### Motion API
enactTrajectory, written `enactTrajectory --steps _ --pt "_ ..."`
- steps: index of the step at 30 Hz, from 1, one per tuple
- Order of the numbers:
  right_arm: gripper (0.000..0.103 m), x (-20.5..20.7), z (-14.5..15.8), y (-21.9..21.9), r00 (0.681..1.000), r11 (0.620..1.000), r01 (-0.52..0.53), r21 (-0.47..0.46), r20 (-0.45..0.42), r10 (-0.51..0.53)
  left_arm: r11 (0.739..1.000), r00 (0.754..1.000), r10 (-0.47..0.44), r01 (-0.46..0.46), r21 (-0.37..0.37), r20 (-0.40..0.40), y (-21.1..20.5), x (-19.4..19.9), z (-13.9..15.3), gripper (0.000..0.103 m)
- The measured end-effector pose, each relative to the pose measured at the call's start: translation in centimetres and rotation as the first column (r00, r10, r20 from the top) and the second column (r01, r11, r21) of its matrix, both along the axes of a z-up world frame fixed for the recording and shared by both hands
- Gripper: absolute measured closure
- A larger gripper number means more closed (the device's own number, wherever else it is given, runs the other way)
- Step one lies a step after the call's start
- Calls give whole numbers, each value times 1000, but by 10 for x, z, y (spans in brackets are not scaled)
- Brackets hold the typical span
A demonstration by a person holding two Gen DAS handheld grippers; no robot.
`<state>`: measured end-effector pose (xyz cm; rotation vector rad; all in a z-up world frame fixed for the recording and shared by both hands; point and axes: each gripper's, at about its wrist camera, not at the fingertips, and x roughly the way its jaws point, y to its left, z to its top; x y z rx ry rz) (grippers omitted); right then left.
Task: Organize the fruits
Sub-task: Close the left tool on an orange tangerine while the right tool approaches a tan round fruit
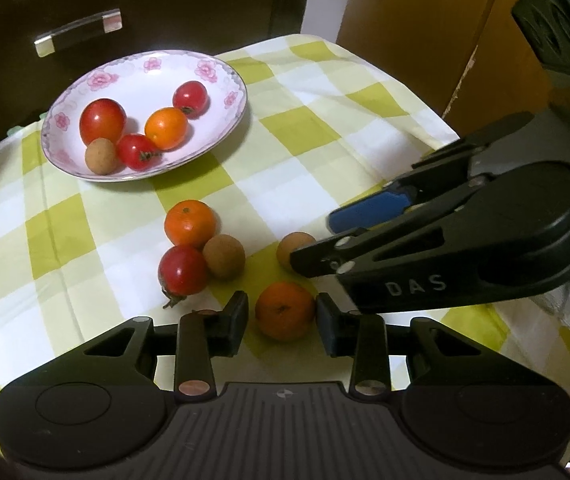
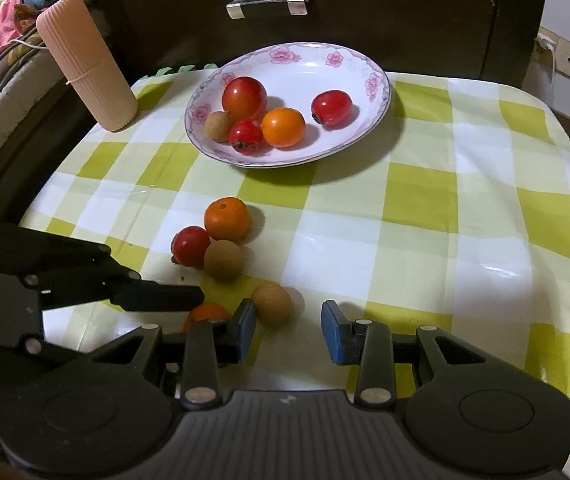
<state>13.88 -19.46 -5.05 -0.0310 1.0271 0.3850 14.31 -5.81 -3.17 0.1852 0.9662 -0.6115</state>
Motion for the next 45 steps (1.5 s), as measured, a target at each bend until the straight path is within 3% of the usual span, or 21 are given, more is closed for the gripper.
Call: enactTrajectory --steps 12,16,45 --pt "69 3 -4 8 1000 999 -27 -28 -3 27 1000 1000 -8 8 4 -12 -1 0 -3 58" --pt "74 3 -6 8 1000 998 -22 -51 -1 22 1000 1000 -4 4 2 -11 -2 0 -3 60" --pt "81 7 0 0 1000 1000 17 -19 4 -17 998 1000 16 -17 53 25 -3 3 3 64"
